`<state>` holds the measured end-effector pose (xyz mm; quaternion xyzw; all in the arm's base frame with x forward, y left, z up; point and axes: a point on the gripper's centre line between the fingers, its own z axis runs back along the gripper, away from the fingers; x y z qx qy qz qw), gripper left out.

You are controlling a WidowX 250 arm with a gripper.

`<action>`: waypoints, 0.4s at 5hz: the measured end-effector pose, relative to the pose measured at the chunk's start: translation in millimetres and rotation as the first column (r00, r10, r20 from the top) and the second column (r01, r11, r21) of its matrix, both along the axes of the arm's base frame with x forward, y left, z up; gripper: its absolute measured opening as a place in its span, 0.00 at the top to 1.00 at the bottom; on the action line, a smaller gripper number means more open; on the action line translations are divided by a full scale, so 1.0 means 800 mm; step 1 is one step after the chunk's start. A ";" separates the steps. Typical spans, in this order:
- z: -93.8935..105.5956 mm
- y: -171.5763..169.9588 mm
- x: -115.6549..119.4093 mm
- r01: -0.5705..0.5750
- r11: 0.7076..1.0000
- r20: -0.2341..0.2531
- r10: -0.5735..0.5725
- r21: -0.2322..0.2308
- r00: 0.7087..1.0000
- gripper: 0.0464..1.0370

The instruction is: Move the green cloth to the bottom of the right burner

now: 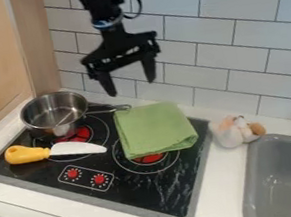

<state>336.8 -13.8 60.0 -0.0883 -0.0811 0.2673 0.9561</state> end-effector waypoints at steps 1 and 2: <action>-0.014 -0.018 -0.003 0.039 0.999 -0.034 -0.039 0.014 0.999 0.04; -0.025 -0.030 0.005 0.069 0.997 -0.050 -0.068 0.019 0.996 0.04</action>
